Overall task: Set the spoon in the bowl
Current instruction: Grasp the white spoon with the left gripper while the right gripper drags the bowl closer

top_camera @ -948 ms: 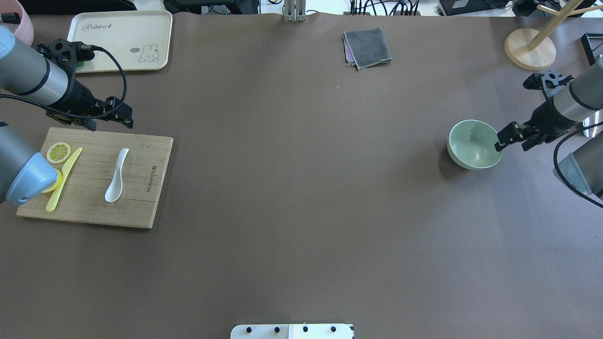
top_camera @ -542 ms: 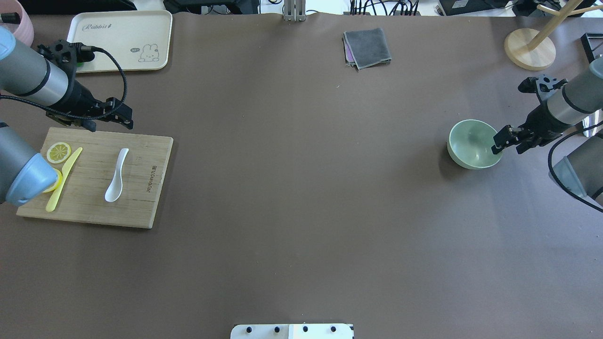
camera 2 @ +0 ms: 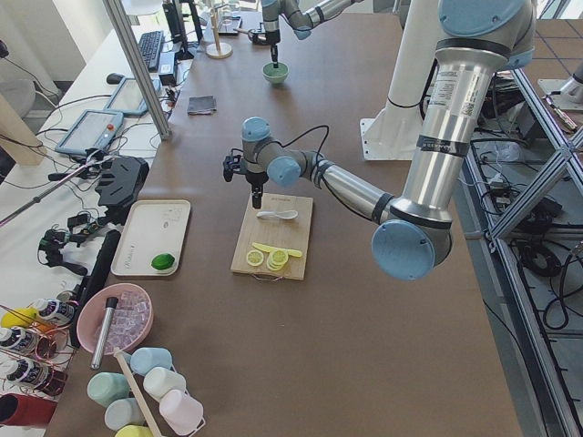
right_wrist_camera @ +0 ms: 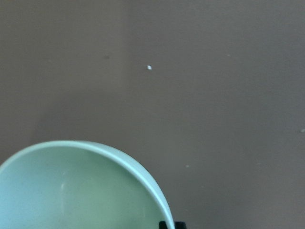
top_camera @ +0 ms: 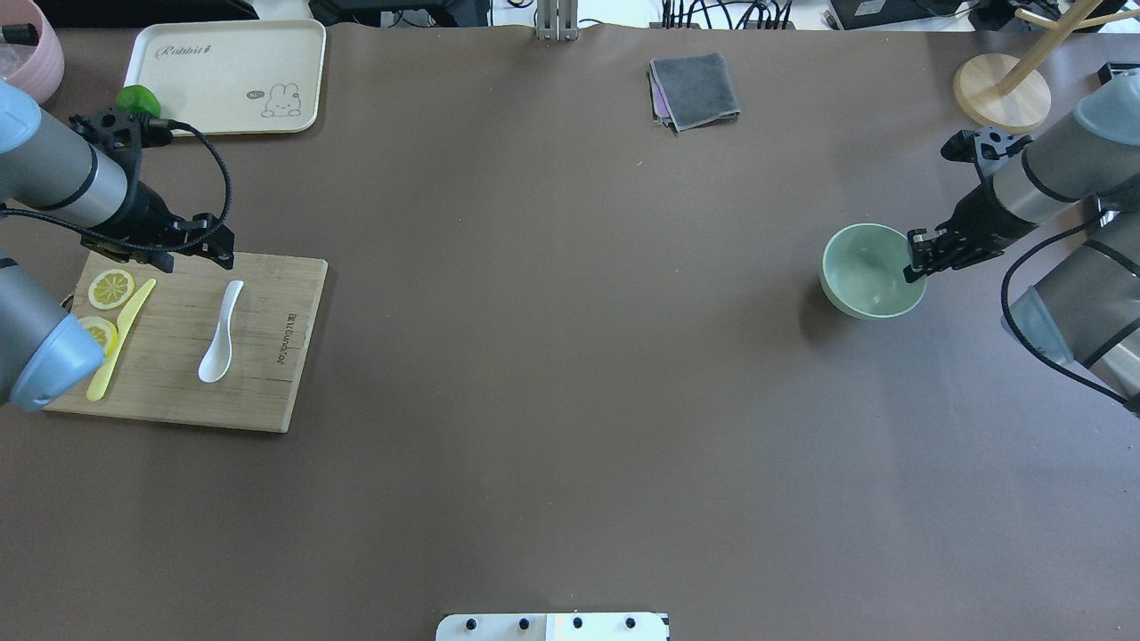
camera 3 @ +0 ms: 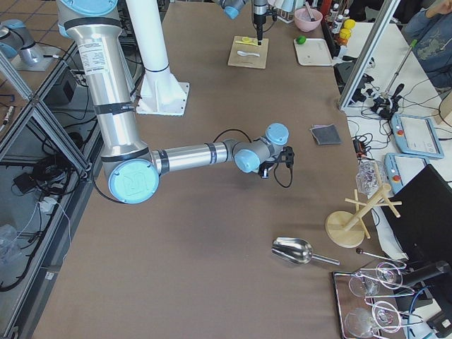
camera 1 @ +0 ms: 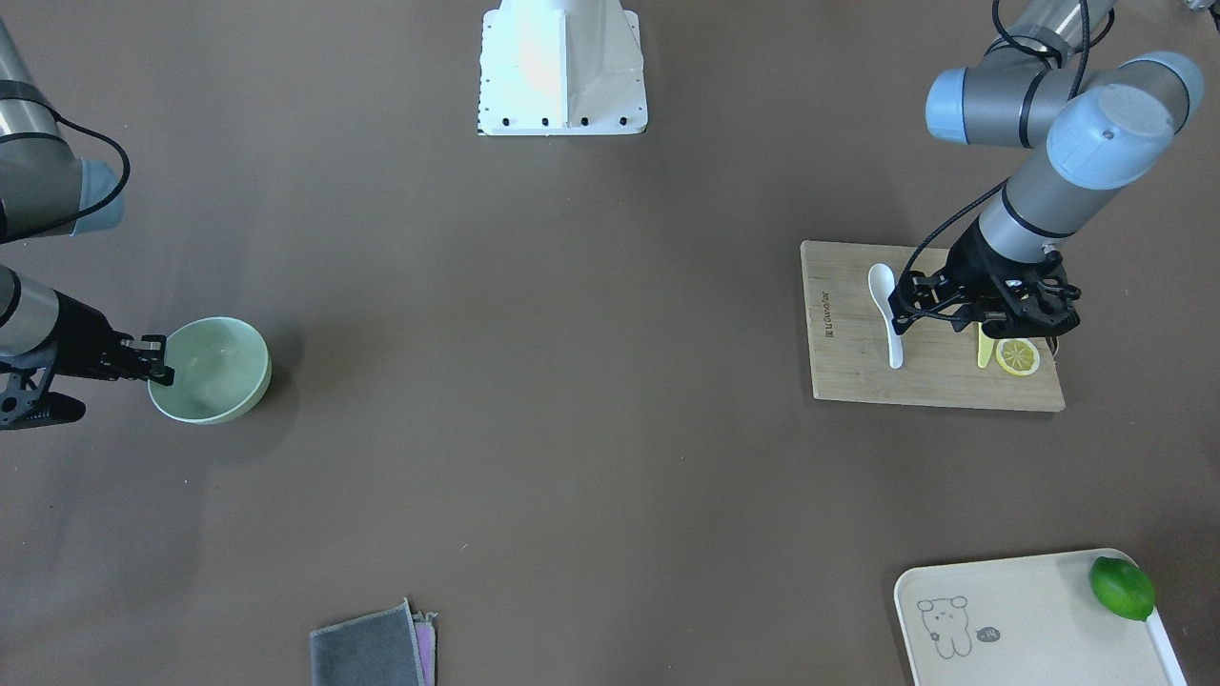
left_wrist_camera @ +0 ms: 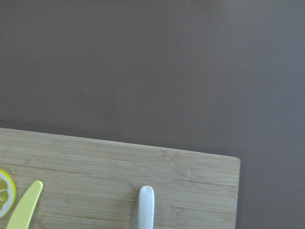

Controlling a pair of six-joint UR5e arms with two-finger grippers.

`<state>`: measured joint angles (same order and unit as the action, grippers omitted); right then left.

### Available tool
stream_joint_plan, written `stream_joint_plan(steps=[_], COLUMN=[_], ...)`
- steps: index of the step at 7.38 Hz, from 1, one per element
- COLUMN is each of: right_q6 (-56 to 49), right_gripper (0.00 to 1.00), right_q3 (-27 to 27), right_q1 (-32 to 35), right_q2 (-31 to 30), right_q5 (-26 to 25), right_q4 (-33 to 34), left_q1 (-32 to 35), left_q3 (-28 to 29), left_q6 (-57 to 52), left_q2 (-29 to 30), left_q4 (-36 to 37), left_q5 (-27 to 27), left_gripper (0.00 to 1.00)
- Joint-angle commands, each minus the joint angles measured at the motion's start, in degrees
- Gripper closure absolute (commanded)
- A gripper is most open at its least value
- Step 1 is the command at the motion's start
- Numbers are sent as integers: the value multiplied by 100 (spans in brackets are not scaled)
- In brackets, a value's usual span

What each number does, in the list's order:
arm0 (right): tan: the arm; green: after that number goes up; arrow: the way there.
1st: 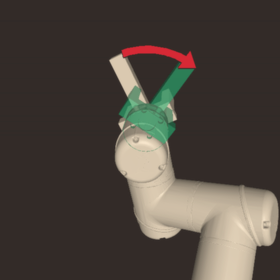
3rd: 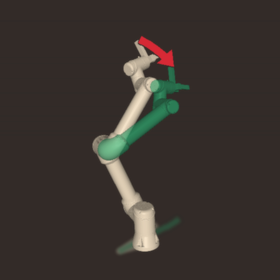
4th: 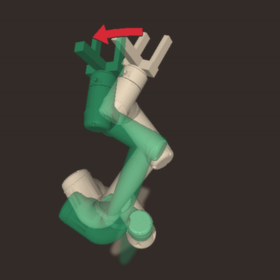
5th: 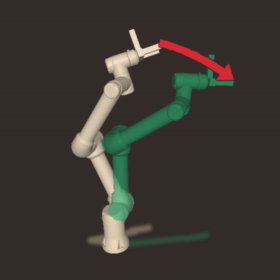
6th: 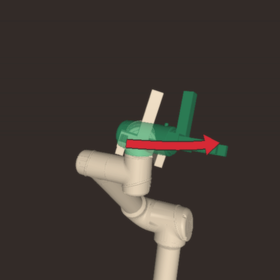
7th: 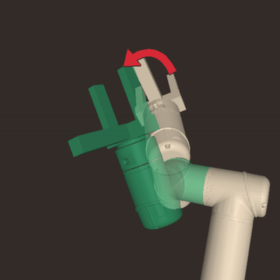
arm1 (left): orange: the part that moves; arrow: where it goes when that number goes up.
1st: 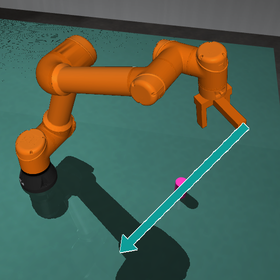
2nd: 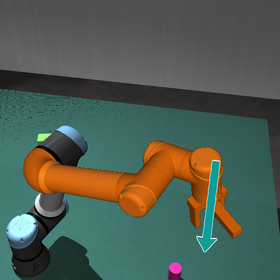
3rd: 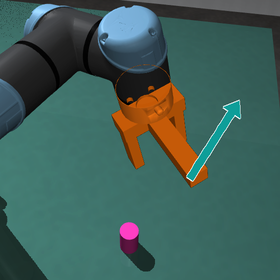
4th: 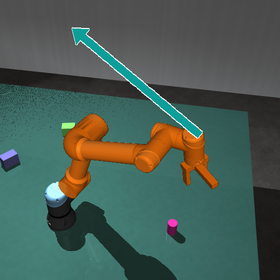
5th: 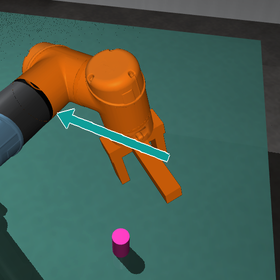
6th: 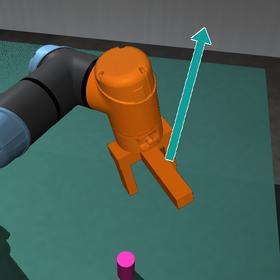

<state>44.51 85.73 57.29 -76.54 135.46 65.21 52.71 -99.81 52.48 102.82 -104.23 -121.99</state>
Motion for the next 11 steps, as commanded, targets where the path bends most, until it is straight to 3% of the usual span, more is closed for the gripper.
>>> stream_joint_plan(steps=[1,3,6,8,10,11], right_q6=[1545,2881,4142,4373,4556,4593], right_gripper=[100,100,100,100,100,91], right_q3=[373,856,849,823,805,805], right_q1=[-567,-1348,-2579,-3081,-3250,-3268], right_q2=[541,893,1553,1669,1791,1809], right_q5=[-124,-623,-1756,-2337,-2489,-2489], right_q4=[18,62,80,80,80,80], left_q1=[-260,-427,-445,-489,-516,-516], left_q3=[294,365,365,348,418,427], left_q6=[-10,-19,-45,-2,-1,-19], left_q2=[53,54,10,1,18,19], left_q4=[-36,-45,-53,-62,-71,-71], left_q5=[149,297,298,298,290,289], left_gripper=[35,42,48,53,55,57])
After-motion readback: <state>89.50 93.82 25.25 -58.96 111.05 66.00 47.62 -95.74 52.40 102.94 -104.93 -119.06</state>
